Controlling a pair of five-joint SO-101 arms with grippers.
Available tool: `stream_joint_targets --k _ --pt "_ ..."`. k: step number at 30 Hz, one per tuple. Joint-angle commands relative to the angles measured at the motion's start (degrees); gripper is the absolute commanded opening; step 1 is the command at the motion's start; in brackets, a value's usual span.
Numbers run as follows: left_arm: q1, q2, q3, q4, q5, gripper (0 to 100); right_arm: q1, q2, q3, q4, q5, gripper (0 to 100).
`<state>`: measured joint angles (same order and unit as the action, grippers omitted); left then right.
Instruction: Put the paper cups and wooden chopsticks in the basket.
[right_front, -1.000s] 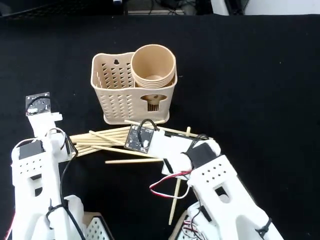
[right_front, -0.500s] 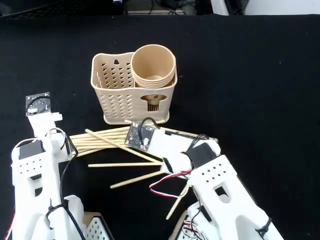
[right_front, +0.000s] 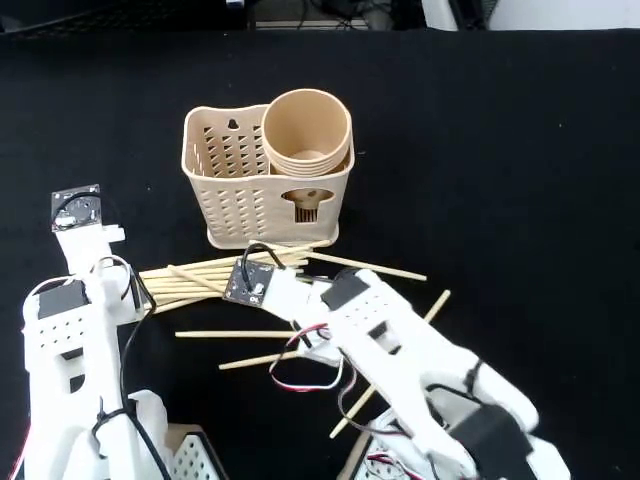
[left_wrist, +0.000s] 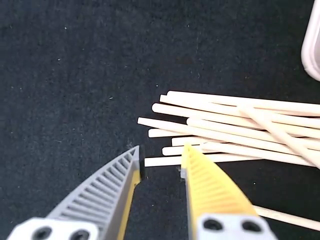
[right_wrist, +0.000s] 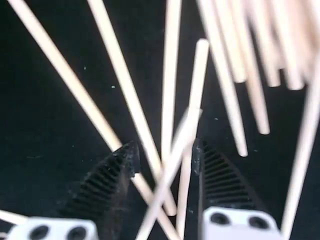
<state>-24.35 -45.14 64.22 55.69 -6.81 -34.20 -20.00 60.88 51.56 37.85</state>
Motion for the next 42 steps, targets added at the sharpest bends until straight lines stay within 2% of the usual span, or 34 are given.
stream_joint_targets --k 1,5,10,13,17,20,29,37,42 --pt "-0.40 -1.14 -1.54 -0.88 0.70 15 2.46 0.92 -1.80 -2.02 0.00 19.4" --pt "-0.40 -1.14 -1.71 -0.88 0.70 15 1.49 0.92 -1.36 -0.88 0.00 19.4" --pt "-0.40 -1.14 -1.71 -0.97 0.70 15 -4.75 0.57 -0.57 0.09 0.00 19.1" --pt "-0.40 -1.14 -1.71 -0.97 0.70 15 -6.07 0.75 -1.01 0.00 0.00 18.8" --pt "-0.40 -1.14 -1.63 -0.97 0.70 15 -5.71 0.84 -0.66 0.18 2.90 9.2" --pt "-0.40 -1.14 -1.71 -0.97 0.70 15 -1.76 0.75 -0.92 0.44 4.40 1.0" --pt "-0.40 -1.14 -1.80 -0.97 0.70 15 10.90 0.48 -3.03 0.44 11.60 1.2" --pt "-0.40 -1.14 -1.80 -0.97 0.70 15 14.15 0.48 -9.63 0.53 11.43 1.2" --pt "-0.40 -1.14 -1.80 -0.97 0.70 15 13.89 0.40 -14.46 7.74 9.41 1.2"
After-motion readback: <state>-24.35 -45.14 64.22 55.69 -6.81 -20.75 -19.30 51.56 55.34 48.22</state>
